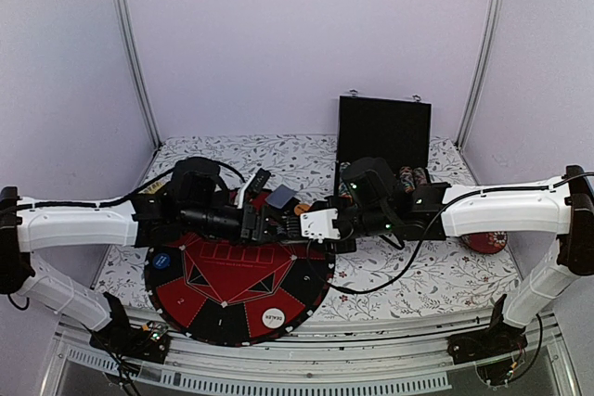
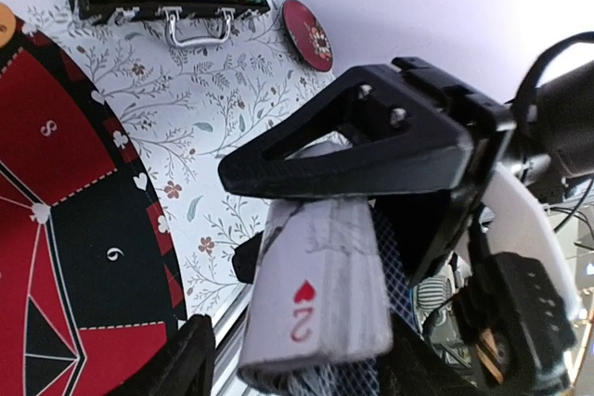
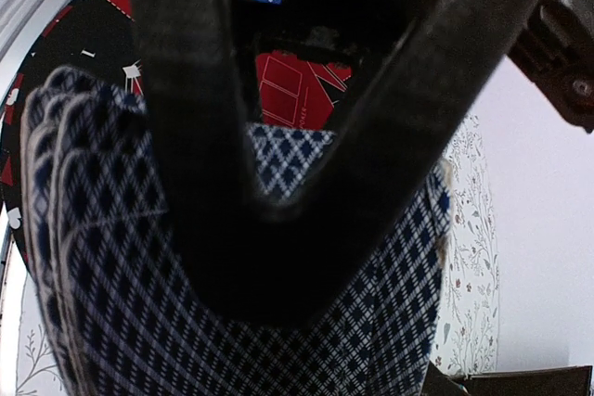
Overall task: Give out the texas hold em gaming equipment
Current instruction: Pass from the right arm to the left
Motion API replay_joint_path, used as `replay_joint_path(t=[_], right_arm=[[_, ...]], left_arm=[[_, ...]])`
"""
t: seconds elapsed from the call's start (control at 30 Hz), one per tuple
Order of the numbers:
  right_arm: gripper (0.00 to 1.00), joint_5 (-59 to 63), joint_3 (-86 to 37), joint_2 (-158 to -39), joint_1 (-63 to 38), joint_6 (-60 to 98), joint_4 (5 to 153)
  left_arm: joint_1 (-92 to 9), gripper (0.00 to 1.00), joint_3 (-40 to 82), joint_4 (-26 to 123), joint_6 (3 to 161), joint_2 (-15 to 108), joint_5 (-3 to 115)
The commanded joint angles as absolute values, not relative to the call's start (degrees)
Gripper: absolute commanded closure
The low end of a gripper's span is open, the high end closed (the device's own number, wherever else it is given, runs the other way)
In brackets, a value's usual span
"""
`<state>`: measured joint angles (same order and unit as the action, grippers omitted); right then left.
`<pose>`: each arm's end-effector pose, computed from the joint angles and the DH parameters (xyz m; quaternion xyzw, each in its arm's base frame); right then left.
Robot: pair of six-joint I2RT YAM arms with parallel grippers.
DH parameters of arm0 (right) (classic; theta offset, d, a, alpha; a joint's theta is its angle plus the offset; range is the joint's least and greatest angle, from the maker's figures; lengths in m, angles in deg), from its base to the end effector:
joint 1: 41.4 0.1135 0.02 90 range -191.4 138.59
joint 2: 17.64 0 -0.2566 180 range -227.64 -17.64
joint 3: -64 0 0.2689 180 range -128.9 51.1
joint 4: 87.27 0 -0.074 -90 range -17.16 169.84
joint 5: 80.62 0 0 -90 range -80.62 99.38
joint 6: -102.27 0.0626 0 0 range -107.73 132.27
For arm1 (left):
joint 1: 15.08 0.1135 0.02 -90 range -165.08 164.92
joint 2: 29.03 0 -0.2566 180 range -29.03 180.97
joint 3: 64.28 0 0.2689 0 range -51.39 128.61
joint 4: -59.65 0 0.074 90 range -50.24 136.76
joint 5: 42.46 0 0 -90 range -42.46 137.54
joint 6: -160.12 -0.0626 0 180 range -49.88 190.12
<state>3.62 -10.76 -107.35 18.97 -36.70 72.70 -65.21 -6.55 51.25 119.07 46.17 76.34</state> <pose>0.1874 0.3423 0.2226 -0.7361 0.4933 0.0902 0.4546 0.1864 -0.2702 0.2246 0.1405 0.8194 -0.5280 0.1733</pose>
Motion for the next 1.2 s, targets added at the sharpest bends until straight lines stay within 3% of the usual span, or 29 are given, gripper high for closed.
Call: replay_joint_path(t=[0.0,0.13,0.43,0.53,0.77,0.83,0.97,1.17], right_arm=[[0.5,4.56,-11.47,-107.62,19.07,-37.25,74.9],[0.5,4.02,-11.43,-107.71,19.06,-37.38,74.91],[0.47,3.39,-10.84,-107.87,19.06,-37.15,74.67],[0.39,1.31,-10.09,-107.18,19.06,-35.57,73.35],[0.05,-5.86,-5.2,-101.88,19.06,-27.11,67.93],[0.01,-7.62,-3.25,-100.46,19.02,-24.86,66.44],[0.02,-6.37,0.84,-97.88,18.81,-21.35,66.43],[0.25,-4.18,2.95,-100.4,19.17,-23.07,71.2]], left_arm=[[-65.07,0.4,-5.56,55.04,122.76,49.27,80.23],[-65.98,0.51,-5.48,56.86,122.97,50.22,80.82],[-66.32,1.0,-7.42,61.63,124.26,50.34,82.05],[-66.32,1.0,-9.0,63.31,124.52,50.38,81.57],[-66.36,1.0,-13.15,69.53,126.32,57.2,81.74],[-66.3,1.0,-14.66,73.66,128.3,60.51,82.64],[-65.09,1.0,-15.42,79.1,131.33,68.5,84.56],[-63.88,1.0,-14.91,85.91,134.68,77.82,87.16]])
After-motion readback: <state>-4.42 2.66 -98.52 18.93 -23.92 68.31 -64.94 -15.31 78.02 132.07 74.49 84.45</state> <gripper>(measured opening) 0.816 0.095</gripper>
